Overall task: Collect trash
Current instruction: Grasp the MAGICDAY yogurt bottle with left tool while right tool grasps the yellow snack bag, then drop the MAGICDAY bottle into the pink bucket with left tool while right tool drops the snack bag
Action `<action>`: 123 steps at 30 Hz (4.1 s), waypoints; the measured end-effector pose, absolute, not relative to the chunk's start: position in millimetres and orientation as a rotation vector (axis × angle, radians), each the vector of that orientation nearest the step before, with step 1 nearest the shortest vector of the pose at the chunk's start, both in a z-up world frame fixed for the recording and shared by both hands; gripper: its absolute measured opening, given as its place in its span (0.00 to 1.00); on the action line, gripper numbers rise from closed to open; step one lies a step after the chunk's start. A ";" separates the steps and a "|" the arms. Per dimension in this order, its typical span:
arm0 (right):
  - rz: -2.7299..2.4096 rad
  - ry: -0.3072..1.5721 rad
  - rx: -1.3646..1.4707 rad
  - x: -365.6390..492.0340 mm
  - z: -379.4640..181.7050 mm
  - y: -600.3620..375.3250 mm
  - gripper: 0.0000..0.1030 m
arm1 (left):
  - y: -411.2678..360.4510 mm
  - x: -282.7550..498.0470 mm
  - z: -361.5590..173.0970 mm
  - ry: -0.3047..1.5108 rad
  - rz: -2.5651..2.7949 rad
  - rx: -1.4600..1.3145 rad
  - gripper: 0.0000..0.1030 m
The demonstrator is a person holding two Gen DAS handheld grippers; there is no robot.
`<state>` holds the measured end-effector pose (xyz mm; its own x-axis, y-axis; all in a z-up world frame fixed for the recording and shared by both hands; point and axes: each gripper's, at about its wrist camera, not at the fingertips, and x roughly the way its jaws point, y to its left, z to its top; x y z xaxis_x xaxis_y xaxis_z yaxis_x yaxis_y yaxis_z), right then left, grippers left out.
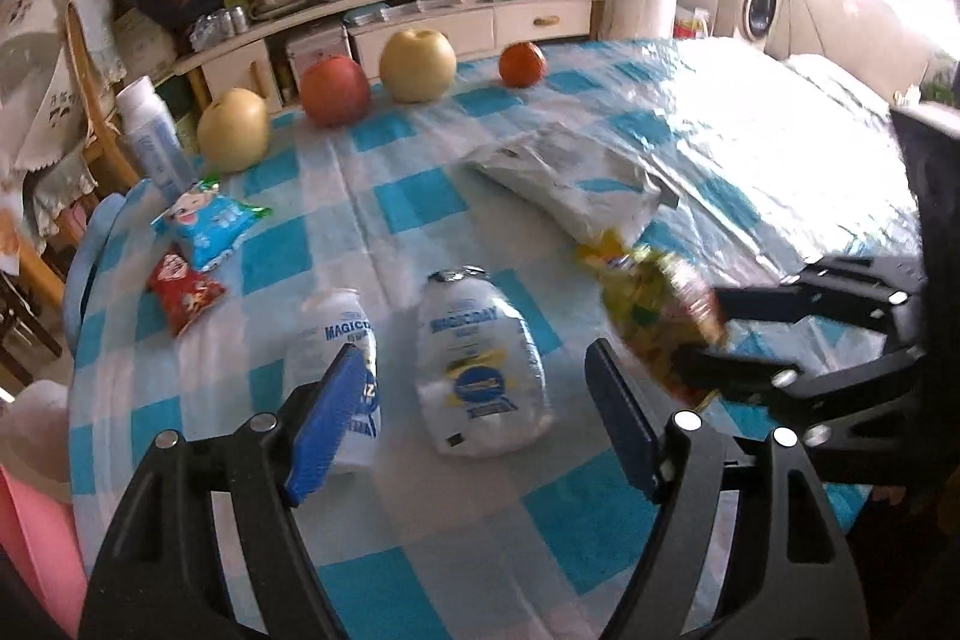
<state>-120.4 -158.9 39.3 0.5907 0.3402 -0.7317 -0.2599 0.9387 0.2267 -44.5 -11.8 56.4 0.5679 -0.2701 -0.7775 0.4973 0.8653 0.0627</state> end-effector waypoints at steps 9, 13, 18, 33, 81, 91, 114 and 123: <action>0.338 0.842 0.149 -133.0 47.1 -174.1 0.43 | -29.2 -21.9 24.5 0.944 -0.395 0.314 0.74; 0.344 0.838 0.149 -136.1 48.6 -173.8 0.43 | -27.9 -13.1 13.3 0.977 -0.360 0.279 0.73; 0.351 0.836 0.145 -138.7 49.1 -170.7 0.43 | -26.0 -9.9 12.6 0.985 -0.351 0.218 0.64; 0.331 0.847 0.155 -153.7 44.7 -161.7 0.43 | -17.9 -39.2 24.7 0.955 -0.342 0.130 0.58; 0.772 0.803 -0.148 -181.3 126.9 150.7 0.43 | 356.8 -158.8 113.2 0.717 0.249 -0.082 0.59; 0.904 0.772 -0.148 -148.9 136.5 260.0 0.43 | 408.8 -158.0 104.1 0.730 0.325 -0.109 0.59; 0.668 0.757 -0.027 -131.8 113.4 201.0 0.88 | 394.3 -141.9 95.8 0.768 0.429 0.009 0.90; 0.601 0.712 -0.088 -156.7 118.0 162.4 0.90 | 343.5 -142.8 117.8 0.722 0.373 0.083 0.90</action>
<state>-156.7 162.4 118.0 0.5964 0.4881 -0.6372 -0.5464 0.8284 0.1233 -142.8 343.5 117.8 0.6882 0.3609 -0.6294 -0.3042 0.9311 0.2013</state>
